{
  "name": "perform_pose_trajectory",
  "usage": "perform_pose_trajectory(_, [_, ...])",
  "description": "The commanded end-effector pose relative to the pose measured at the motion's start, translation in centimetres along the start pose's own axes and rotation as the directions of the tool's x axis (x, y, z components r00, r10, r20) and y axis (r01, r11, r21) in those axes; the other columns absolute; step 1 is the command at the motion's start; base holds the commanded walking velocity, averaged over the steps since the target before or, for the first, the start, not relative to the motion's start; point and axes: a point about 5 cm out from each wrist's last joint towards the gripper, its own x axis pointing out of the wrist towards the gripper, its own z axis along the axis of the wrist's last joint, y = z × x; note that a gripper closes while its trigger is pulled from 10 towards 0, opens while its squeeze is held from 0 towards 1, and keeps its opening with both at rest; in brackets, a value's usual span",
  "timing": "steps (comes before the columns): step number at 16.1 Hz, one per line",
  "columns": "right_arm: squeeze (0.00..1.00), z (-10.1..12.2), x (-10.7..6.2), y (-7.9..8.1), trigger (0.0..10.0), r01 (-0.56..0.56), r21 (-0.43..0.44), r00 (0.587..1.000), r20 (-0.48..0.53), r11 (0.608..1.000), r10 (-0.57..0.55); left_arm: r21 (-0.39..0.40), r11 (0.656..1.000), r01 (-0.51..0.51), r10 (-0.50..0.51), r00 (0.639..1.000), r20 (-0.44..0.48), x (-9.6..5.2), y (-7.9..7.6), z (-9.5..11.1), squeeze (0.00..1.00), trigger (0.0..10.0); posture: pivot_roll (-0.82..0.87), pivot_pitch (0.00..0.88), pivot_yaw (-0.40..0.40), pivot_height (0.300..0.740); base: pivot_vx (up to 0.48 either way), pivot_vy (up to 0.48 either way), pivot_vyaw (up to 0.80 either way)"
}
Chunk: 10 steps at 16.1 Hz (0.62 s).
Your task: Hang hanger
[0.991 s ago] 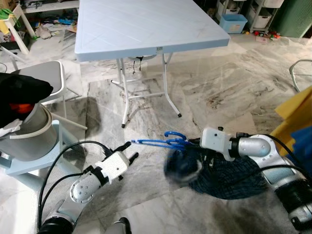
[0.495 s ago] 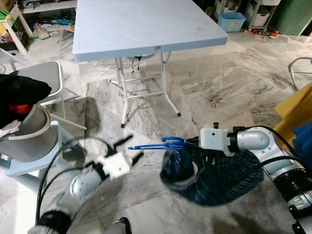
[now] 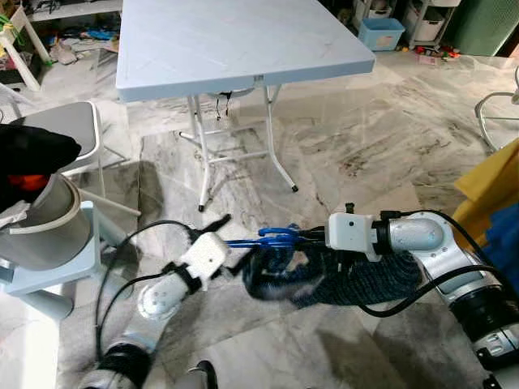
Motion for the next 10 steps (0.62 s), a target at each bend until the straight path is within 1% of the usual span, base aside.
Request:
perform_pose_trajectory(1, [0.0,0.4,-0.4,-0.4,10.0,0.016,-0.012,1.0,0.02,1.0,-0.015,-0.015,0.999,0.045,-0.045,0.999,-0.018,0.2,0.0,-0.1,0.0,8.7,-0.16,0.164,0.0,0.74,0.0,0.0,0.0])
perform_pose_trajectory(2, [0.0,0.4,-0.5,-0.4,10.0,0.016,-0.012,1.0,0.017,1.0,-0.015,-0.027,0.998,0.06,-0.061,0.998,-0.017,0.3,0.0,0.0,0.0,8.7,-0.16,0.164,0.0,0.74,0.0,0.0,0.0])
perform_pose_trajectory(3, [0.0,0.4,-0.5,-0.5,10.0,0.016,-0.017,1.0,0.012,1.0,-0.015,-0.041,0.996,0.078,-0.079,0.997,-0.02,0.5,0.2,0.0,0.0,7.7,-0.16,0.163,0.001,0.74,0.0,0.0,0.0])
perform_pose_trajectory(4, [0.0,0.6,-0.5,-0.7,10.0,0.018,-0.02,1.0,0.016,1.0,-0.017,-0.072,0.992,0.108,-0.11,0.994,-0.025,0.6,0.9,0.2,0.0,2.0,-0.17,0.163,0.005,0.74,0.0,0.0,0.0])
perform_pose_trajectory(5, [0.0,0.7,-0.5,-0.7,10.0,0.018,-0.021,1.0,0.017,1.0,-0.017,-0.072,0.992,0.107,-0.109,0.994,-0.03,0.5,1.2,0.1,0.0,0.0,-0.17,0.163,0.006,0.74,0.0,0.0,0.0])
perform_pose_trajectory(6, [0.0,0.7,-0.5,-0.7,10.0,0.017,-0.022,1.0,0.017,1.0,-0.017,-0.076,0.991,0.113,-0.116,0.993,-0.036,0.4,1.4,0.1,0.0,0.0,-0.17,0.163,0.005,0.74,0.0,0.0,0.0])
perform_pose_trajectory(9, [0.0,0.6,-0.6,-0.9,10.0,0.007,-0.035,1.0,0.007,0.999,-0.007,-0.071,0.973,0.218,-0.223,0.971,-0.086,-0.3,1.6,-0.4,0.0,0.0,-0.16,0.163,0.003,0.74,0.0,0.0,0.0])
perform_pose_trajectory(10, [0.0,0.7,-0.6,-0.9,10.0,0.0,-0.037,1.0,0.008,0.999,0.0,-0.087,0.965,0.246,-0.254,0.963,-0.093,-0.6,1.6,-0.5,0.0,0.0,-0.15,0.162,0.003,0.74,0.0,0.0,0.0])
